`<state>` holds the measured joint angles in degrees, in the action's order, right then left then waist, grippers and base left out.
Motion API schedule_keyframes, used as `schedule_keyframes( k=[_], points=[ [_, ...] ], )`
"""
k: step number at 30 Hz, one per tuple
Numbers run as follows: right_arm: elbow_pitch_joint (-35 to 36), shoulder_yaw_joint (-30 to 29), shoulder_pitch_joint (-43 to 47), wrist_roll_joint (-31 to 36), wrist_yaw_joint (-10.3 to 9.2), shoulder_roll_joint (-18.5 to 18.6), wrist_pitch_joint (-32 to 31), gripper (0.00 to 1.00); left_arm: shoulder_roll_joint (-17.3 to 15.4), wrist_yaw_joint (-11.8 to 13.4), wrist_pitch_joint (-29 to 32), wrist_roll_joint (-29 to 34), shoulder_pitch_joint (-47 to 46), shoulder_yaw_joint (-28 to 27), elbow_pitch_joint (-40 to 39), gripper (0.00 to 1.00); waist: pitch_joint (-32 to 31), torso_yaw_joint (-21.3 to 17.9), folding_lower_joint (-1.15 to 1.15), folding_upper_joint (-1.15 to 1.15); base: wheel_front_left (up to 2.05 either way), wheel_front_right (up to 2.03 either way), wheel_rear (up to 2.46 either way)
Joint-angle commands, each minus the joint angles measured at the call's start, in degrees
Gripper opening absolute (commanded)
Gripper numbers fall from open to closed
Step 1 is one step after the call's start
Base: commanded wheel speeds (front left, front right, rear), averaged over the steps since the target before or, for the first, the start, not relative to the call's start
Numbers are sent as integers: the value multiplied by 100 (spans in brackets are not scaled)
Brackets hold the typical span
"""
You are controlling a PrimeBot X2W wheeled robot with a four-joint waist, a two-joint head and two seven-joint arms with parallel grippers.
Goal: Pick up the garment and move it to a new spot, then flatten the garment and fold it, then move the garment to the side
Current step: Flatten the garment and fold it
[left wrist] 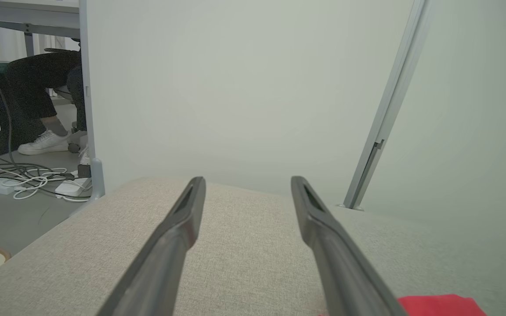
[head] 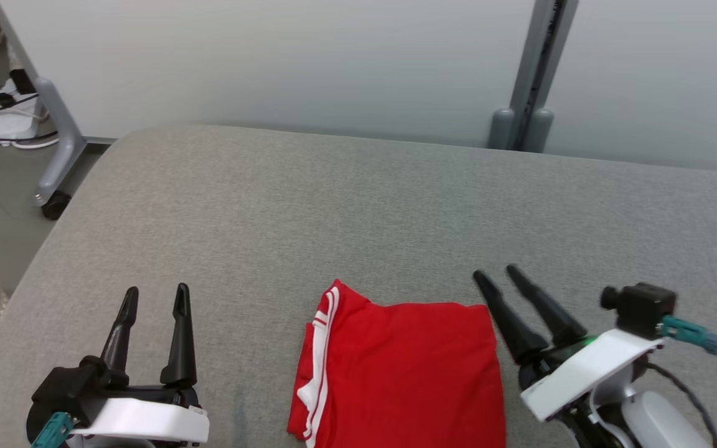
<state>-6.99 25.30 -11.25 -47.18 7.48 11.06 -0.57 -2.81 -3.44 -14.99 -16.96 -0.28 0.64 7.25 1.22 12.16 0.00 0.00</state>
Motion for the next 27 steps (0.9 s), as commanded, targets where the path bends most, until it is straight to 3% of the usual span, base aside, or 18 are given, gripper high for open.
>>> schedule_keyframes(
  k=[1,12,18,27],
  points=[
    [59,-132,-65,128,3,31,195,100,-21,9,-25,37,8,-53,-31,100,2,-112,0,0,0,0,0],
    [549,-1011,126,948,2,31,1041,100,-19,-63,-25,213,36,-547,-304,100,26,-565,0,0,0,0,0],
    [261,-1308,532,1785,2,56,1279,100,-23,-102,-25,181,153,-633,-391,100,-3,-708,0,0,0,0,0],
    [-332,-1916,805,2840,2,-451,1562,100,-21,-61,-25,255,264,-500,-206,100,23,-835,0,0,0,0,0]
  ],
)
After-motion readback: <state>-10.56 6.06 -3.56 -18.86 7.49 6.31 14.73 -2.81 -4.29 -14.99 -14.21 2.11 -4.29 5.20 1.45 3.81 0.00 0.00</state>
